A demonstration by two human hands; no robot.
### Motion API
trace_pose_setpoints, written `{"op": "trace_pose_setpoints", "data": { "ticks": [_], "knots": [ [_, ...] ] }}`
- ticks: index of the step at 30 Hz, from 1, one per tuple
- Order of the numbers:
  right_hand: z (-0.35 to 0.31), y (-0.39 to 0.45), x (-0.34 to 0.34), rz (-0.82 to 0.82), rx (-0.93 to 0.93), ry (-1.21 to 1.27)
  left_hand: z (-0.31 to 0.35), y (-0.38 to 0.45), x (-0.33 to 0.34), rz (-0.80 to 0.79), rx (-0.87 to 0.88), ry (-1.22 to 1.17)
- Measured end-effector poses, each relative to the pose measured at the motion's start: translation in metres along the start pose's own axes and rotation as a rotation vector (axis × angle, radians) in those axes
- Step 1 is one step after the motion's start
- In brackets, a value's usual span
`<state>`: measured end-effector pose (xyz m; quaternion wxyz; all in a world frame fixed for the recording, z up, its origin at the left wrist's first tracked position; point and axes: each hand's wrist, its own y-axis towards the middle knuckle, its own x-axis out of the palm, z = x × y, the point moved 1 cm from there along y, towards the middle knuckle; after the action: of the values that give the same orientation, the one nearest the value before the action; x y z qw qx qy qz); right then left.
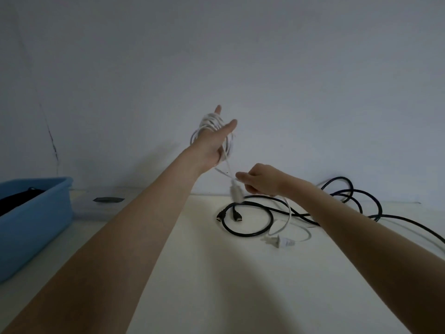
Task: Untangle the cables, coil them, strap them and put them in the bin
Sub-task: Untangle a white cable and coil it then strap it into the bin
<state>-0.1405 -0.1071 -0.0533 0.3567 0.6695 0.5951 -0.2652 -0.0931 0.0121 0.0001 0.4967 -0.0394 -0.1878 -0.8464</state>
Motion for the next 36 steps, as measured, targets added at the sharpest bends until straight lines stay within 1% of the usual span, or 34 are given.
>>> {"op": "trace_pose_setpoints", "data": {
  "ticks": [2, 4, 6, 8, 10, 12, 14, 16, 17, 18, 19, 21, 23, 24, 26, 27, 28, 29, 31, 33, 34, 36],
  "knots": [
    [0.000, -0.002, -0.009, -0.025, -0.037, -0.046, -0.008, -0.001, -0.011, -0.019, -0.028, 0.266],
    [0.003, -0.003, -0.020, -0.038, -0.062, -0.086, -0.015, -0.003, -0.023, -0.087, -0.126, 0.445],
    [0.005, -0.004, -0.030, 0.004, -0.087, -0.091, -0.022, -0.010, -0.030, -0.231, -0.303, 0.570],
    [0.007, -0.003, -0.041, 0.097, -0.117, -0.017, -0.030, -0.019, -0.034, -0.419, -0.489, 0.635],
    [0.006, -0.002, -0.047, 0.193, -0.139, 0.069, -0.037, -0.028, -0.030, -0.589, -0.611, 0.719],
    [0.006, 0.001, -0.049, 0.297, -0.162, 0.090, -0.046, -0.032, -0.023, -0.680, -0.651, 0.711],
    [0.008, 0.006, -0.048, 0.367, -0.151, 0.092, -0.048, -0.036, -0.012, -0.811, -0.669, 0.633],
    [0.010, 0.006, -0.045, 0.374, -0.107, 0.098, -0.041, -0.043, 0.000, -0.989, -0.649, 0.485],
    [0.011, 0.005, -0.043, 0.358, -0.073, 0.100, -0.035, -0.045, 0.005, -1.043, -0.618, 0.390],
    [0.013, 0.003, -0.042, 0.337, -0.055, 0.130, -0.028, -0.047, 0.010, -1.049, -0.581, 0.292],
    [0.014, 0.001, -0.040, 0.302, -0.044, 0.196, -0.022, -0.046, 0.014, -1.018, -0.536, 0.204],
    [0.014, -0.001, -0.034, 0.226, -0.059, 0.277, -0.012, -0.042, 0.021, -0.927, -0.391, 0.065],
    [0.014, -0.002, -0.026, 0.187, -0.034, 0.234, -0.009, -0.035, 0.026, -0.822, -0.217, -0.033],
    [0.013, -0.002, -0.021, 0.164, -0.015, 0.175, -0.008, -0.030, 0.029, -0.721, -0.154, -0.100],
    [0.011, 0.000, -0.011, 0.109, 0.019, 0.124, -0.005, -0.017, 0.032, -0.419, -0.083, -0.242],
    [0.010, 0.000, -0.005, 0.082, 0.028, 0.102, -0.003, -0.009, 0.032, -0.277, -0.046, -0.277],
    [0.008, -0.001, 0.001, 0.059, 0.019, 0.063, -0.001, -0.003, 0.030, -0.172, -0.012, -0.265],
    [0.006, -0.004, 0.006, 0.036, 0.013, 0.003, 0.000, 0.002, 0.027, -0.109, 0.017, -0.202],
    [0.005, -0.009, 0.009, 0.006, -0.041, -0.135, 0.001, 0.007, 0.014, -0.065, 0.010, 0.032],
    [0.006, -0.011, 0.001, 0.010, -0.086, -0.216, -0.004, 0.006, -0.005, -0.113, -0.089, 0.300],
    [0.006, -0.010, -0.006, 0.015, -0.106, -0.213, -0.008, 0.004, -0.014, -0.159, -0.157, 0.405],
    [0.002, -0.008, -0.021, 0.042, -0.147, -0.156, -0.018, -0.005, -0.022, -0.283, -0.306, 0.525]
  ]
}}
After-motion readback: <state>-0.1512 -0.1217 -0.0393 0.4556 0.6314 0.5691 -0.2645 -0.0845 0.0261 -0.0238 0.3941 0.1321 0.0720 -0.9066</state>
